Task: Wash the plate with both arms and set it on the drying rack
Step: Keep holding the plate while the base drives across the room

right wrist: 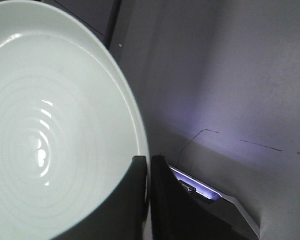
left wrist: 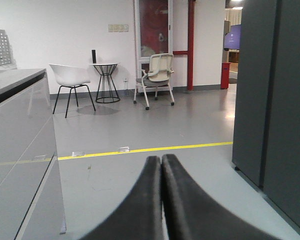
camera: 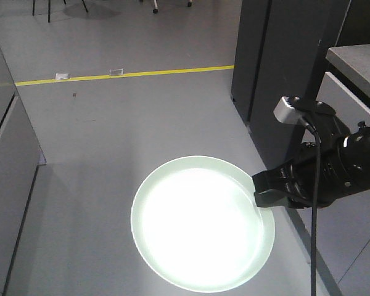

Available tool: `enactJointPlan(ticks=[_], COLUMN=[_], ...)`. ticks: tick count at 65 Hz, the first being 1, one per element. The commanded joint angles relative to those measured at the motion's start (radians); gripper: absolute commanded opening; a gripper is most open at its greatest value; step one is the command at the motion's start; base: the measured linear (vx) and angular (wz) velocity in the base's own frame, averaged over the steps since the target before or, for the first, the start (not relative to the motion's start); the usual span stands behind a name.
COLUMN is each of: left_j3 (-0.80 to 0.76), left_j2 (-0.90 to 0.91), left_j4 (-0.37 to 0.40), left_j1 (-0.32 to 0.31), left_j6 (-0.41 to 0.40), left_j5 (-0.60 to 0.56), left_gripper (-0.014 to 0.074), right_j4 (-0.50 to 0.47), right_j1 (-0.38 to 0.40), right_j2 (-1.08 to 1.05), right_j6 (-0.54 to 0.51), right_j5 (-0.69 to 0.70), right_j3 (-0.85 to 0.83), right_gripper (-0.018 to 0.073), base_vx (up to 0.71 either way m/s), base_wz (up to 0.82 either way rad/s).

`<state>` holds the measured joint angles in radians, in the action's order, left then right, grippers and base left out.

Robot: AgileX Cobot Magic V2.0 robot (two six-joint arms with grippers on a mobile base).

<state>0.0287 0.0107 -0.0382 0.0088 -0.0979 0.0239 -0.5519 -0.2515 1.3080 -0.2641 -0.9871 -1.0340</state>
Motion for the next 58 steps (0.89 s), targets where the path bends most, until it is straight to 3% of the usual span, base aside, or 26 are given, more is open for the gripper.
enactJointPlan(ticks=[1,58], left_j3=[-0.028,-0.028], left_j2=[0.015,0.015], left_j4=[0.002,0.002], left_j1=[-0.005,-0.005], left_j6=[-0.007,-0.007], left_j5=[-0.071,-0.071], left_gripper=[-0.0006,-0.0006], right_j4=[-0.036,-0.036], right_j1=[0.0,0.0], right_j2=[-0.029,-0.029], right_j6=[-0.01,-0.01], right_j5=[0.024,0.024], right_j3=[-0.027,-0.027], right_gripper=[-0.0001,-0.0001], base_vx=[0.11,0.08], base_wz=[-0.12,-0.14])
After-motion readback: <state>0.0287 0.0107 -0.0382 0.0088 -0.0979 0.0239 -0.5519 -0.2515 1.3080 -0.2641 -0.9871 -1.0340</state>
